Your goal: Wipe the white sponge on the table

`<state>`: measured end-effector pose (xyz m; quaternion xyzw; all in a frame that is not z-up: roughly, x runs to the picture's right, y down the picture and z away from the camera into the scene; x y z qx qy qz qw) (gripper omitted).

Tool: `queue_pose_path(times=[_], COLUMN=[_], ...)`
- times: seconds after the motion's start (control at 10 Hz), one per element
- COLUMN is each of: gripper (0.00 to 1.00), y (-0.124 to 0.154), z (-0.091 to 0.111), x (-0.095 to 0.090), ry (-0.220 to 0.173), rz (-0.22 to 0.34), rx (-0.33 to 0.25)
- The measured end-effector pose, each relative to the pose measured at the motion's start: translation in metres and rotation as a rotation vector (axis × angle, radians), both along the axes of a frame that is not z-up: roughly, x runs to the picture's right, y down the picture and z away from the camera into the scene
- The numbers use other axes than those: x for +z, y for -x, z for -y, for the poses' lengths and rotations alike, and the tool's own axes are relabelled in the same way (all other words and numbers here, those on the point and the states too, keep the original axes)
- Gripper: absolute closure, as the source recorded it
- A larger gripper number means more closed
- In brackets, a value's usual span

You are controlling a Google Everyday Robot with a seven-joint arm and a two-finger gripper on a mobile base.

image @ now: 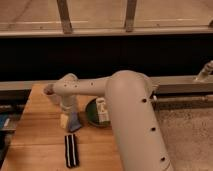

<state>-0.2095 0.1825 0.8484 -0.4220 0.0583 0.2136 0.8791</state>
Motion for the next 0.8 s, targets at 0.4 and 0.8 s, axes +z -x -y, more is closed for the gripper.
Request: queue_pose_path(times=[0.4, 0.8], gripper=[0.83, 1.00], y=[0.0100, 0.0120], z=[-0.0013, 0.0042], x=[-0.0015, -0.0043], ry=[-0.014, -0.036], rz=[0.015, 0.024], rx=[-0.017, -0.027])
